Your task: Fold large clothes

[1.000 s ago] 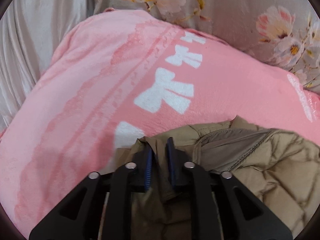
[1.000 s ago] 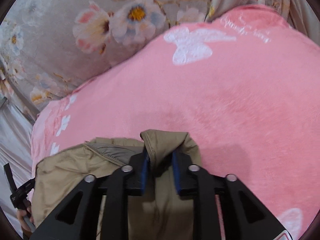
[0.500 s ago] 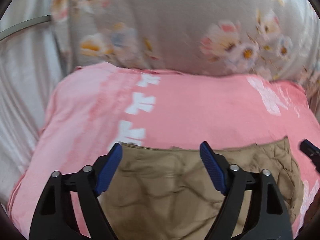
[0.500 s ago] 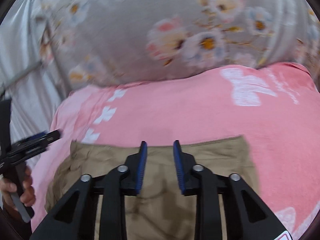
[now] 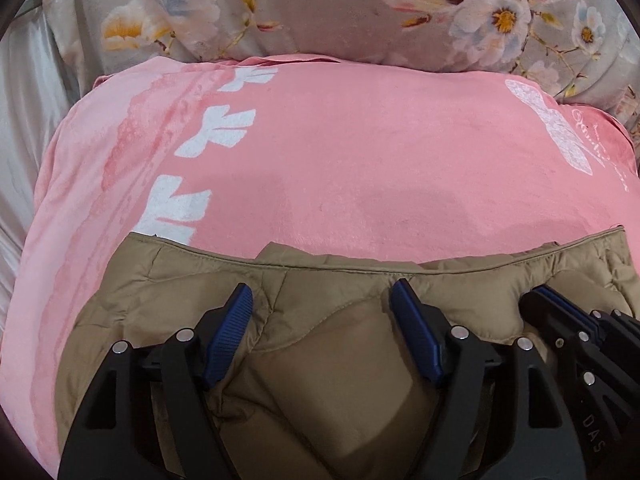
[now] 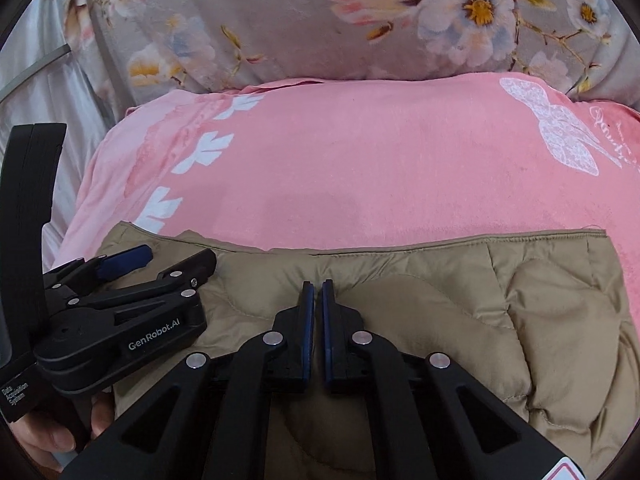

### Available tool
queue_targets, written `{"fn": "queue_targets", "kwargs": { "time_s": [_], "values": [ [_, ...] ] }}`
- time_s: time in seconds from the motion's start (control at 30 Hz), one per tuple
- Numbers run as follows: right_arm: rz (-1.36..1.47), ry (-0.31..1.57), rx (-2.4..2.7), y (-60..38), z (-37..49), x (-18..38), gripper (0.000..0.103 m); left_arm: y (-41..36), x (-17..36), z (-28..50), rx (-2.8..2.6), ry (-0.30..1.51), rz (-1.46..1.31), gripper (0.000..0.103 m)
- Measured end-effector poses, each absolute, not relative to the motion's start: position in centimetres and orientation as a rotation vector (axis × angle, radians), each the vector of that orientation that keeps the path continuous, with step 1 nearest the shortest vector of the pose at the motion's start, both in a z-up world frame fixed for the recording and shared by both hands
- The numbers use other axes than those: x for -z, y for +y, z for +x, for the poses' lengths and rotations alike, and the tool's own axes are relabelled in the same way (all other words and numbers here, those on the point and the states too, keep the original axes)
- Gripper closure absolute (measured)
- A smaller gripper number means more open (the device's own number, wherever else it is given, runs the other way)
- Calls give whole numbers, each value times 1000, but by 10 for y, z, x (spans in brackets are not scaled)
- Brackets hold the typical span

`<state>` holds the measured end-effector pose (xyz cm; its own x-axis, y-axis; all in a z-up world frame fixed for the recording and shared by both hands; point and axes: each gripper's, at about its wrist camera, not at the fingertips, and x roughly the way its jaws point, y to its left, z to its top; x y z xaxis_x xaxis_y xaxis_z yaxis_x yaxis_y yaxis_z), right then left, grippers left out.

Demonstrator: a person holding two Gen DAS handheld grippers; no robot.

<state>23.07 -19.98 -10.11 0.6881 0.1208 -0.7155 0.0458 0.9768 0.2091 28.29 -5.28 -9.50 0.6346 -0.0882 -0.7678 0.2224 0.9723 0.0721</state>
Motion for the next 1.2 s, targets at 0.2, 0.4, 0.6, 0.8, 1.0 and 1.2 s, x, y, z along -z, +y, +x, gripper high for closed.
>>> {"fn": "queue_targets", "kwargs": {
  "time_s": [0.2,0.4,0.6,0.8,1.0,1.2],
  "values": [
    [211,804,-16,-196,237,114,103,-60,107,284,142,823,196,29],
    [226,807,-15,-196,238,121,103,-63,113,284,122,806,215,28],
    [229,817,-14,-197,241,123,103,-66,118,285,108,803,228,27],
    [221,824,-9,-195,243,124,103,-68,119,285,98,802,242,26],
    [213,823,-1,-194,245,127,103,-71,122,288,76,798,257,25],
    [262,808,-30,-201,244,127,103,-72,123,290,65,801,260,23]
  ]
}}
